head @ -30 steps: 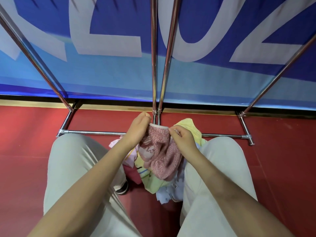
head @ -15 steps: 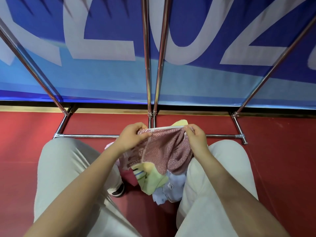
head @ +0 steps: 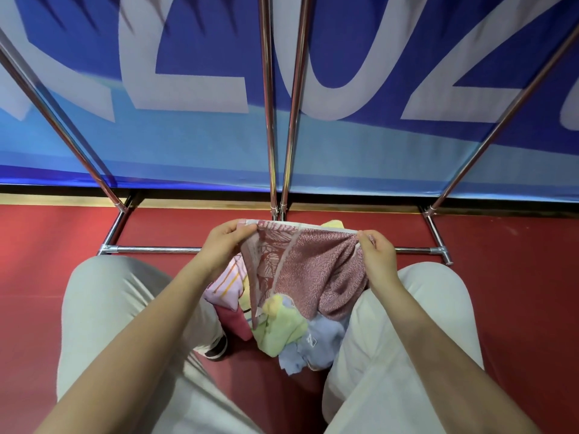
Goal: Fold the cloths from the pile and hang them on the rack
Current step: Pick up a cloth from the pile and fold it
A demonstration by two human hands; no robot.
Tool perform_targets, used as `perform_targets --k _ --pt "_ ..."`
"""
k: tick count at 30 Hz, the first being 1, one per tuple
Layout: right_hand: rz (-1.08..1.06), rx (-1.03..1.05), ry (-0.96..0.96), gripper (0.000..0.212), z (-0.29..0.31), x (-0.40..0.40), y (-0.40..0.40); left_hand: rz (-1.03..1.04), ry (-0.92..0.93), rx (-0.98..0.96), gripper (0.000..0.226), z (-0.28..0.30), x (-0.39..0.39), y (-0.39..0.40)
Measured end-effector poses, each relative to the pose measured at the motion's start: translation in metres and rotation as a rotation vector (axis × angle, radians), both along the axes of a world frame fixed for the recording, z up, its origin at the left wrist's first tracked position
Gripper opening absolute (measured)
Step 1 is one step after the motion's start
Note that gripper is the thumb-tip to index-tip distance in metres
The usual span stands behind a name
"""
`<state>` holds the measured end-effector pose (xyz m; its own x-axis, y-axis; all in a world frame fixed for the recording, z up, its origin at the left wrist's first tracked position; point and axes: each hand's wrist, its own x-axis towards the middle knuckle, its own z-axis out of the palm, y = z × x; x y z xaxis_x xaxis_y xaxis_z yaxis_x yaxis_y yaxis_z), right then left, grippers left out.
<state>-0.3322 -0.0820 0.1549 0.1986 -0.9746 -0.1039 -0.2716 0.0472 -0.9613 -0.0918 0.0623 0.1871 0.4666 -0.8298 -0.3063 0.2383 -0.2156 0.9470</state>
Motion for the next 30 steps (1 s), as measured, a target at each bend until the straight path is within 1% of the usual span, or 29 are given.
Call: perform_targets --k 1,3,5,9,13,14,17,18,19,22,24,30 --pt "-0.008 0.003 -0.001 0.024 0.0 0.001 0.0 0.007 0.053 -0.024 0.015 0.002 -0.001 -0.001" --pt "-0.013 -0.001 -0.002 0.024 0.001 0.003 0.0 0.042 0.151 -0.06 0.018 0.005 -0.002 -0.003" --pt "-0.008 -0.005 -0.006 0.021 0.001 0.005 0.0 0.093 0.188 -0.069 0.019 0.006 -0.002 -0.005" --pt "-0.031 0.0 -0.03 0.021 0.002 0.01 0.003 0.208 0.116 -0.036 0.018 0.002 -0.003 -0.01" --pt "-0.079 -0.032 -0.049 0.026 0.008 0.016 0.004 0.258 0.069 0.007 0.025 0.0 -0.007 -0.013" --pt "-0.077 -0.064 -0.024 0.029 0.007 0.018 0.004 0.274 0.07 0.008 0.025 0.001 -0.01 -0.013" --pt "-0.039 -0.228 0.214 0.031 0.003 0.021 0.005 0.275 0.063 -0.012 0.024 0.001 -0.017 -0.016" --pt "-0.025 -0.249 0.256 0.03 0.002 0.023 0.005 0.273 0.055 -0.022 0.024 0.002 -0.019 -0.017" --pt "-0.006 -0.239 0.245 0.029 0.003 0.025 0.005 0.273 0.044 -0.029 0.024 0.002 -0.021 -0.019" --pt "0.006 -0.076 0.031 0.028 0.006 0.035 0.006 0.25 0.01 -0.011 0.028 0.003 -0.026 -0.024" --pt "-0.004 0.011 -0.047 0.025 0.009 0.042 0.007 0.232 -0.005 0.0 0.029 0.004 -0.031 -0.027" --pt "0.057 0.012 -0.152 0.02 0.018 0.058 0.018 0.163 -0.054 -0.024 0.026 0.005 -0.046 -0.034"
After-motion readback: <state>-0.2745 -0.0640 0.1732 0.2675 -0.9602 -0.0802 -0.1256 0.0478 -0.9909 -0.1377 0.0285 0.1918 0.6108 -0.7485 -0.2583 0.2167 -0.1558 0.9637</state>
